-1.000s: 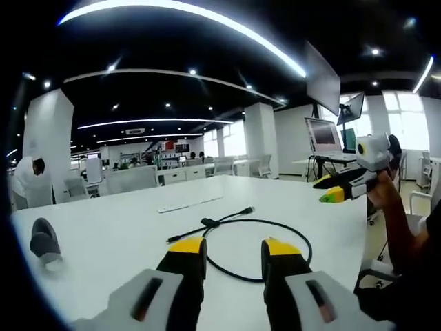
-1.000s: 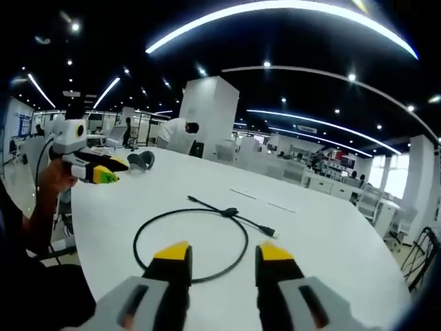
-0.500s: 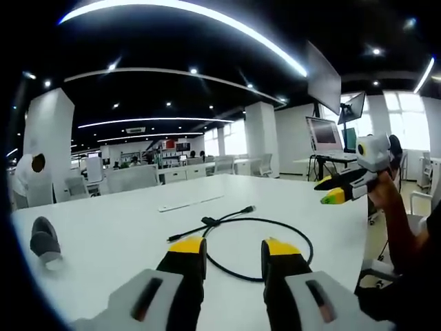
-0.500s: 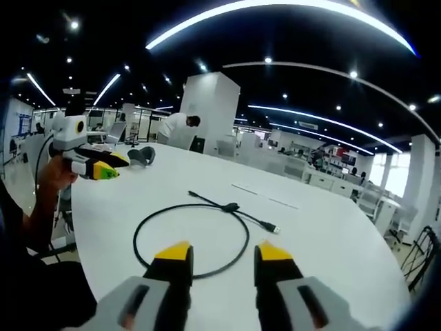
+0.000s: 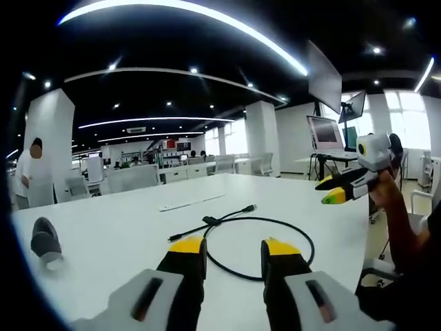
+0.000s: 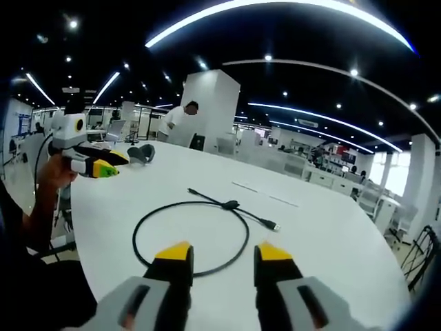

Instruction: Find the charging cable on the desk, coil it up and secure with Velcro.

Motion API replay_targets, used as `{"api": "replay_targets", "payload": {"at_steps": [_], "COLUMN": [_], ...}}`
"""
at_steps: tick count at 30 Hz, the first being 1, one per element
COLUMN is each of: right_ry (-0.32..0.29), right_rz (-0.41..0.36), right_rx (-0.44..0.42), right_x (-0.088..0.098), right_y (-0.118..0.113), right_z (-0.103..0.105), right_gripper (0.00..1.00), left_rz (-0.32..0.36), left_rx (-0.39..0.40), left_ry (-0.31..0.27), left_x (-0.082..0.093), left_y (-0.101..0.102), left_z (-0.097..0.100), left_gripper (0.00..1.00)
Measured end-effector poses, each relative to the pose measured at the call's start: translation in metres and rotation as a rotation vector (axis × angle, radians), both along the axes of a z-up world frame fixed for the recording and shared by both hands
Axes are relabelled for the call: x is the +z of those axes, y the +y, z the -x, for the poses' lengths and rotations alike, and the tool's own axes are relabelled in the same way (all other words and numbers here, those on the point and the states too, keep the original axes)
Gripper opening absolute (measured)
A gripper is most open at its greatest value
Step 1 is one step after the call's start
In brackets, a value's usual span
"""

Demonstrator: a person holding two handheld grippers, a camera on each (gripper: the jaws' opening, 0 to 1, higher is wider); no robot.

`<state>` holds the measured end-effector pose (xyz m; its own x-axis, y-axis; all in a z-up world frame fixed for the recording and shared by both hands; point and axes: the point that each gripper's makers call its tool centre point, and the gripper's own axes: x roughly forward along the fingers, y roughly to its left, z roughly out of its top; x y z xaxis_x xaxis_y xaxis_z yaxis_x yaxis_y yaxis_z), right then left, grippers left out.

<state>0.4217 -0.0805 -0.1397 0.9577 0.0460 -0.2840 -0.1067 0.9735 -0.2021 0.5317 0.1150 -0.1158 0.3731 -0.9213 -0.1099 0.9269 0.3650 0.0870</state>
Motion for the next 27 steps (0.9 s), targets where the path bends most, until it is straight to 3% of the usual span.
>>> {"api": "replay_targets", "payload": {"at_steps": [27], "right_ry": [0.014], "right_rz": [0.011], "right_rx": [-0.007], "right_x": [-0.0026], "right_y": [0.0023], "right_z": [-0.001], "right_gripper": [0.36], "left_rz": [-0.012], "left_rx": [0.004], "left_ry": [-0.004], "left_x": [-0.0007], "left_y": [0.0036], "left_z": [-0.0022], "left_gripper": [0.31]}}
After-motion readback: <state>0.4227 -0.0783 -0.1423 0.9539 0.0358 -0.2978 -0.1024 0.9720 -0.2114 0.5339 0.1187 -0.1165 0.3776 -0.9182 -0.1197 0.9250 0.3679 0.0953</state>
